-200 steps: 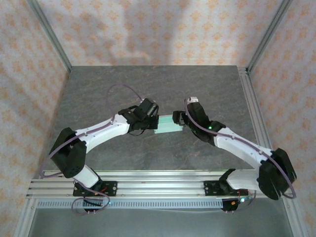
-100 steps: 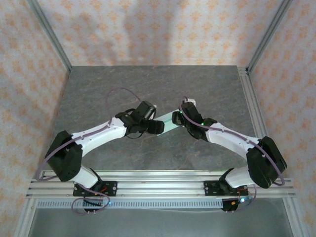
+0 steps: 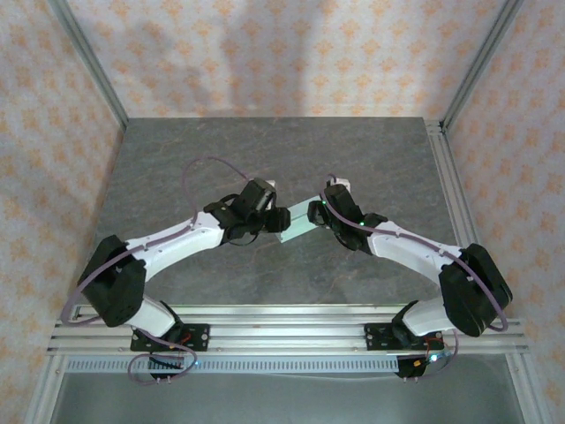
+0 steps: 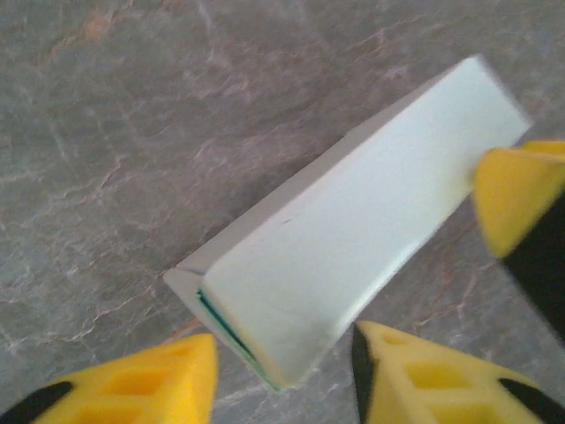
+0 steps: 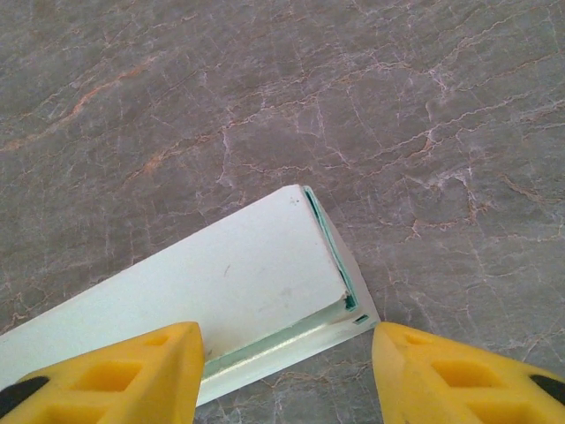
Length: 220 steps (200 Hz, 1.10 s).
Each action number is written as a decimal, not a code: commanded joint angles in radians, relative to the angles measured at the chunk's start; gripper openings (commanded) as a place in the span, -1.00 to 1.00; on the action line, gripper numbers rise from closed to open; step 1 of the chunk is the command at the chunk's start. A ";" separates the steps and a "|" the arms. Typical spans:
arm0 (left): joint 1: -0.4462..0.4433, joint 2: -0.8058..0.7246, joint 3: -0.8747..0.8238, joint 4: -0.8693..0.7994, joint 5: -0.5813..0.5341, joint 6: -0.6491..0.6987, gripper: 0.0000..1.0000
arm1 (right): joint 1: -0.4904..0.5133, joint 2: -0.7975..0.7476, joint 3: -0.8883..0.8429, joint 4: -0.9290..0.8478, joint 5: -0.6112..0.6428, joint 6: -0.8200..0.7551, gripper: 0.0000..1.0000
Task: Fold the paper box
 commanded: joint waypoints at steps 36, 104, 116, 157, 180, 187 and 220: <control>0.003 0.074 -0.020 -0.070 -0.075 -0.015 -0.55 | -0.001 -0.013 0.019 -0.029 -0.058 -0.055 0.10; 0.004 0.080 -0.033 -0.065 -0.063 0.001 -0.58 | -0.124 0.028 0.082 0.003 -0.140 -0.071 0.30; 0.003 0.077 -0.032 -0.067 -0.065 0.002 -0.57 | -0.134 0.049 0.085 -0.006 -0.140 -0.084 0.23; 0.003 0.050 -0.033 -0.050 -0.054 0.004 -0.51 | -0.141 0.095 0.028 0.036 -0.160 -0.079 -0.14; 0.012 -0.002 -0.022 -0.026 -0.016 -0.008 -0.21 | -0.141 0.100 -0.010 0.052 -0.155 -0.065 -0.32; 0.015 -0.021 -0.022 -0.015 -0.018 -0.017 -0.11 | -0.141 0.101 -0.018 0.053 -0.154 -0.062 -0.37; 0.042 -0.051 -0.009 -0.026 -0.048 -0.021 0.07 | -0.141 0.097 -0.043 0.066 -0.150 -0.049 -0.53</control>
